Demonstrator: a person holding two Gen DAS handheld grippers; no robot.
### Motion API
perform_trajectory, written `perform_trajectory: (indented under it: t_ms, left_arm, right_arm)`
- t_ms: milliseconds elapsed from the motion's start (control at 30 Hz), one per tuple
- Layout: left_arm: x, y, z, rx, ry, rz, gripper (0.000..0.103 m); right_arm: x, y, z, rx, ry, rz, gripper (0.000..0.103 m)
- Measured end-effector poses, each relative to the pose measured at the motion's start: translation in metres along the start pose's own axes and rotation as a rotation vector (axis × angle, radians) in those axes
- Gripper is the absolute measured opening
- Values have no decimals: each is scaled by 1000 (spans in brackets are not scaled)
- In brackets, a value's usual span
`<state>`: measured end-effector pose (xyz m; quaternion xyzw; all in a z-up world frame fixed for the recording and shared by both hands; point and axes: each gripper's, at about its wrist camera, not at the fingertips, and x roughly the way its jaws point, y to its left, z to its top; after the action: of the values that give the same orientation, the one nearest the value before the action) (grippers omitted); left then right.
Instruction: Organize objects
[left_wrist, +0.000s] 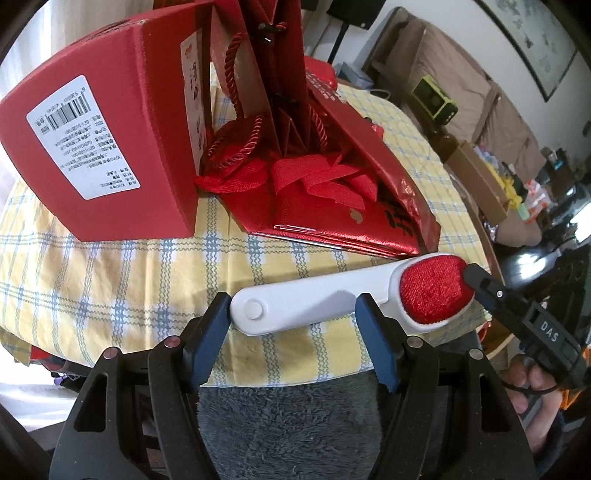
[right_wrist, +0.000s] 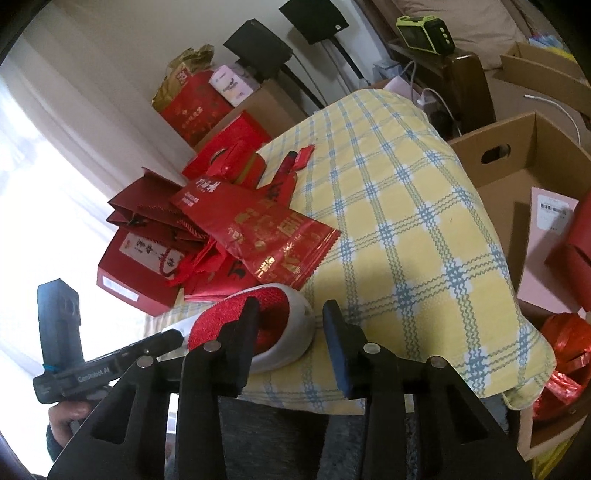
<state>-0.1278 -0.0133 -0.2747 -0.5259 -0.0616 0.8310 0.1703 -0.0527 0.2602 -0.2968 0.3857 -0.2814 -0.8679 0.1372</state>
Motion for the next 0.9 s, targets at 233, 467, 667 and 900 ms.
perform_trajectory:
  t_ms: [233,467,667,900]
  left_arm:
    - [1,1,2,-7,1,-4,65]
    - [-4,-5,3,-3,-6,20,65]
    - [-13,-6,3,-13,-25,1,65]
    - [-30,-15,4,8,-77,4,65]
  right_arm:
    - [0,-1,-1,-22,-4,-11,37]
    - [-1,15,-4,-129,-34,-81,35]
    - [0,18,-5,-148,-46,-104,35]
    - [-4,15,-5,-129,-52,-95,35]
